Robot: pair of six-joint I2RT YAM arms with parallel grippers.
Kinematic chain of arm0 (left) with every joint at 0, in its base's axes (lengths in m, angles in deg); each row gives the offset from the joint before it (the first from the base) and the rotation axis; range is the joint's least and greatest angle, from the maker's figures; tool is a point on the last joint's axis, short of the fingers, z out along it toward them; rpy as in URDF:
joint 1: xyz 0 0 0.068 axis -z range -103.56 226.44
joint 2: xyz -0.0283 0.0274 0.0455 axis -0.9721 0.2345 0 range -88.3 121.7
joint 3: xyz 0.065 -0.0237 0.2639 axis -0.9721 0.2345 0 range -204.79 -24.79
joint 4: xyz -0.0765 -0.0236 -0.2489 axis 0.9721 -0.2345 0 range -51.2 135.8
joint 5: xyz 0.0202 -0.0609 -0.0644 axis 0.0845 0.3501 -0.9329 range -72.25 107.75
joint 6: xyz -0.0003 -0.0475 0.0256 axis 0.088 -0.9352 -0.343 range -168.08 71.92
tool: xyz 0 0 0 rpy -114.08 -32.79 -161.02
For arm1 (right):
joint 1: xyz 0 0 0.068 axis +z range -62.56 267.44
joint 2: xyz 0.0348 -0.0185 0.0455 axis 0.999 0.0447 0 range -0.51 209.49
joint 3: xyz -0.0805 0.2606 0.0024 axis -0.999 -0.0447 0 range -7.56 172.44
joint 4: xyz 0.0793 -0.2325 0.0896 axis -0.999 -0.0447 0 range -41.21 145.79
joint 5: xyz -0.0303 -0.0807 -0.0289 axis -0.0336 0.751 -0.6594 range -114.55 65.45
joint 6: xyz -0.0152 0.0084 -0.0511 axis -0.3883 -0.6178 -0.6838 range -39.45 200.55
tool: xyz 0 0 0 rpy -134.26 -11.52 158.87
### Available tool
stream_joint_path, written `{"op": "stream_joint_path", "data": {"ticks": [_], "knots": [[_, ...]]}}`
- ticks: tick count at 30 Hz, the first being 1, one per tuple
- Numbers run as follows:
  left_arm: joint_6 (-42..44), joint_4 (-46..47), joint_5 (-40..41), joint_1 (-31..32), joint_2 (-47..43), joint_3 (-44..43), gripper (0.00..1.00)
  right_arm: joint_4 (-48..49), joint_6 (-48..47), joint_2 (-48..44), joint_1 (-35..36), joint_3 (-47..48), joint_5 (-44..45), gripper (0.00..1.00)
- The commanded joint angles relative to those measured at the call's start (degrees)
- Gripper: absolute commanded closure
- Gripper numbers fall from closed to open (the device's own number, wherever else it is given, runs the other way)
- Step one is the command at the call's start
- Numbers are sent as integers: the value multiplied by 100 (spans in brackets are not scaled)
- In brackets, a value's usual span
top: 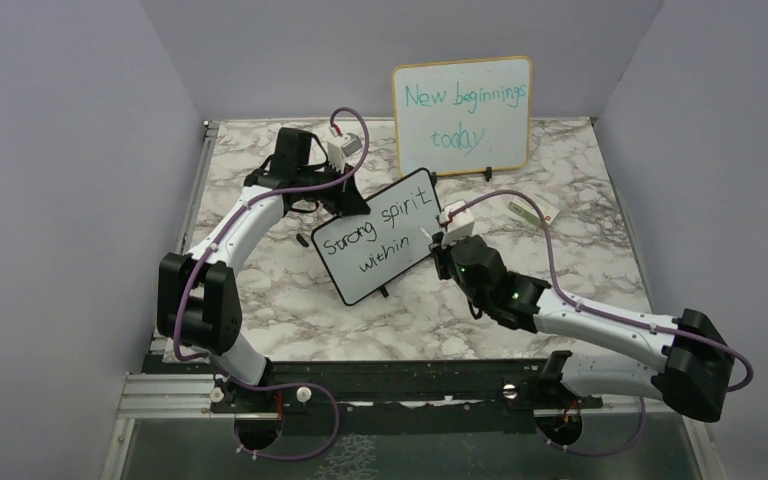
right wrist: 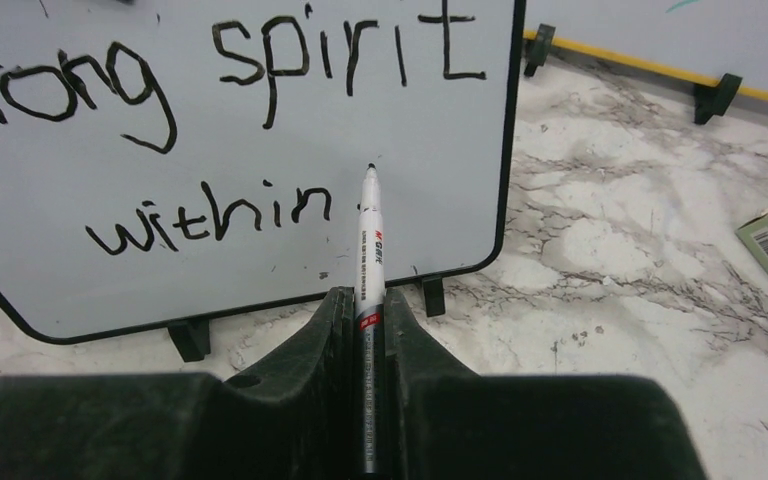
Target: Write a sentence on the whiteboard
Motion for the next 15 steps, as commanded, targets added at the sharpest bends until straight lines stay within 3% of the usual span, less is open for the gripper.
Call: {"op": "stream_joint_path", "data": {"ticks": [1,9,15], "knots": [[23,-289,423,60,140,-114,92,-358,8,-485,-29,-102,264,100],[-299,-287,756,60,-37,-693,67,-772,-80,-1190,-29,-24,535,100],[-840,-268,1633,55,-464,-1065,52,-996,-117,-1459,-29,71,596,100]]}}
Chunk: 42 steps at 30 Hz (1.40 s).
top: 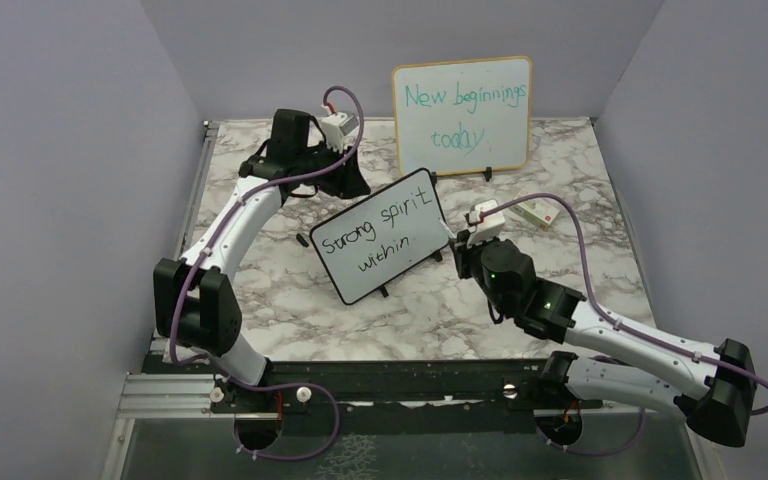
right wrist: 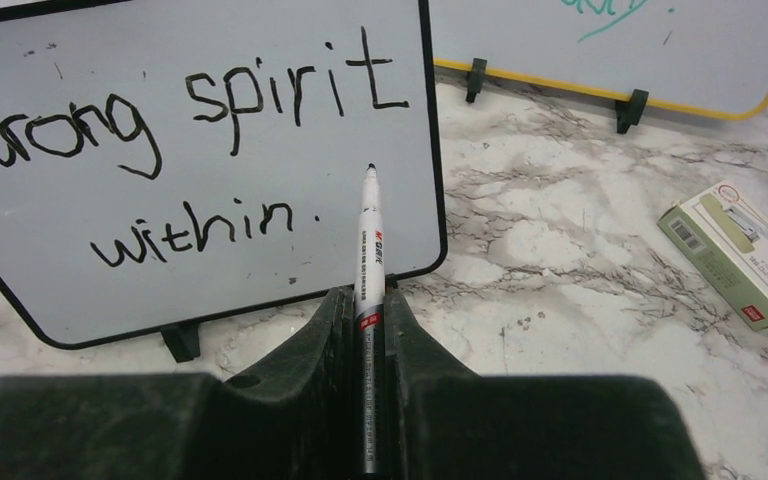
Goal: Write a sentence on the whiteboard
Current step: Write a sentence on the whiteboard, then close the whiteboard marker at the center of the board.
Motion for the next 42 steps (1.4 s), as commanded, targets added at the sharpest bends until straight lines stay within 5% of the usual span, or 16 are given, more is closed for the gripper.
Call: {"op": "stream_joint_path", "data": {"ticks": [1,11,19,28,42], "knots": [[-594,41,1085,14,-595,-329,50,-320,-110,-208,-29,134,242,99],[-1835,45,4231,-199,-1884,693,22,-562,-174,-506,-34,291,308,100],[-2215,-346,5092,-541,-2397,1767,1,-487,-183,-568,-30,239,315,100],[-2648,-132,4889,-991,-1572,2369,2,-368,-183,-610,-29,127,262,100],[-3652,-7,4913,-858,505,1550,36,-304,-183,-622,-29,15,339,99]]}}
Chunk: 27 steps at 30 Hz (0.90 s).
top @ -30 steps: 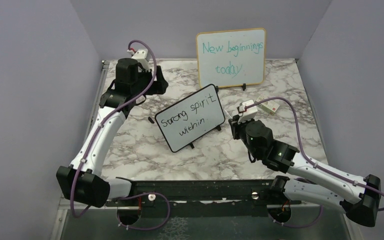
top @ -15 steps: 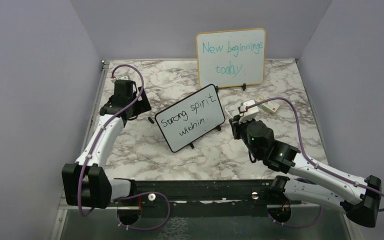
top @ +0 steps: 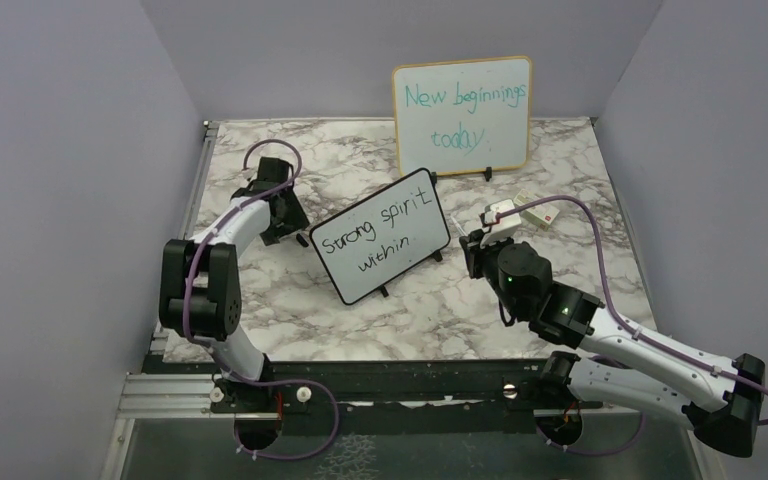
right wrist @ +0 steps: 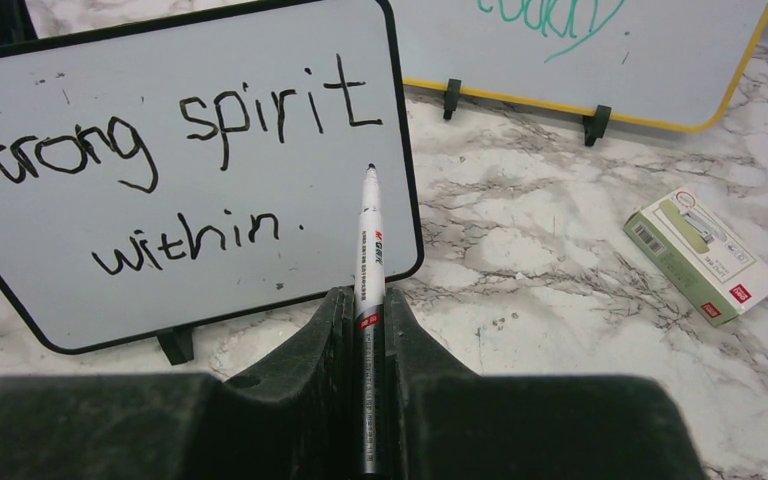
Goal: Write a sentence on the whiteboard
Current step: Close the whiteboard marker at the center of the board.
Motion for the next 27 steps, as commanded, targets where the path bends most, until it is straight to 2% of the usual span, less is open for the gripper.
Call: {"op": "stream_joint_path", "data": {"ticks": [1,4,13,17,20,27], "knots": [[-444,141,196,134,398,-333,39,141,-52,20,-36,-55,189,100],[-487,144,275,191,634,-421,46,138,-61,50,-30,-44,174,100],[-470,143,279,287,1127,-613,54,173,-77,111,-29,-66,139,100],[-463,146,286,324,1290,-500,62,158,-85,63,-31,-57,112,100],[-471,149,312,333,1285,-308,69,127,-87,57,-30,-20,93,100],[-455,150,261,344,923,63,72,140,-96,63,-31,-22,17,100]]}}
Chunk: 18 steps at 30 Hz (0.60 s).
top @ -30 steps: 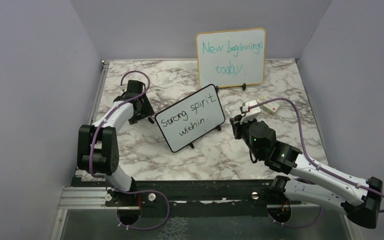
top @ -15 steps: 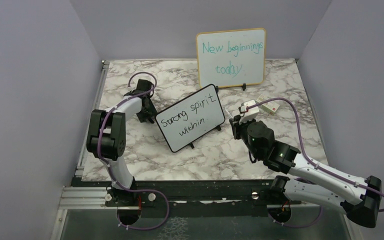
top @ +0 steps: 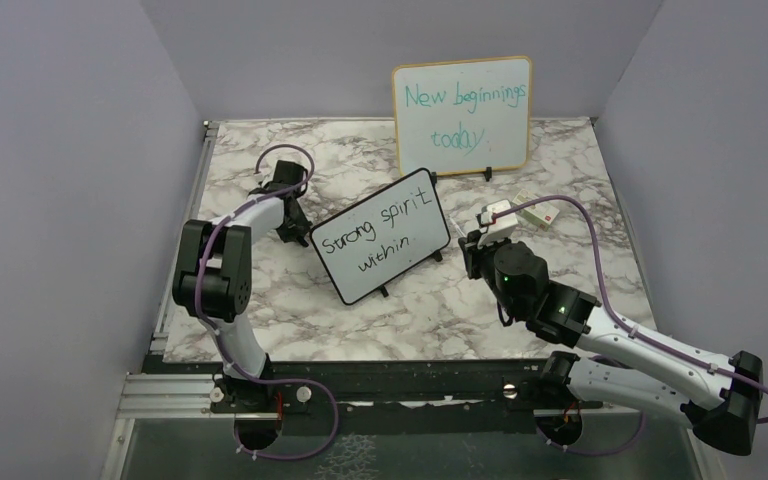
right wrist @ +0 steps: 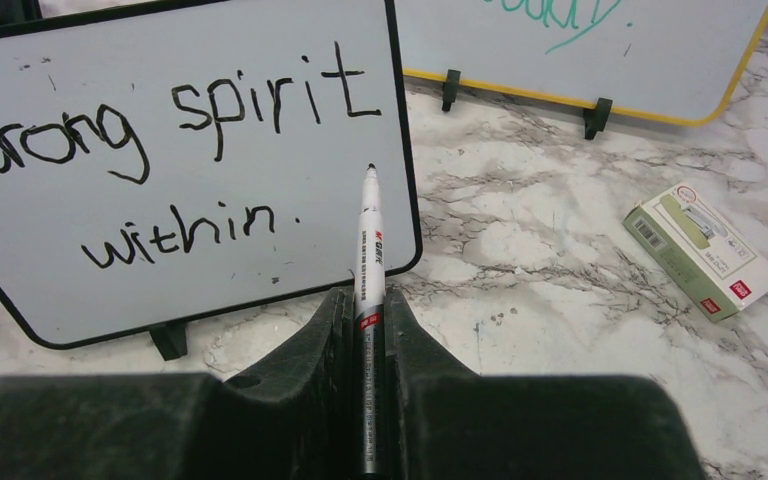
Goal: Write a sentence on the whiteboard
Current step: Close the whiteboard marker at the center of the board.
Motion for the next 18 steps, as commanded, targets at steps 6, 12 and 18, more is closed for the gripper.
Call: {"op": "stream_joint_path", "data": {"ticks": [6,12,18], "knots": [[-47,-181,-132,112,-176,415,72,119,-92,-61,-29,3,-1,100],[-5,-281,-141,172,-182,459,71,123,-92,-101,-29,9,-8,100],[19,-296,-41,173,-222,579,73,186,-98,-49,-29,-15,-73,100]]}}
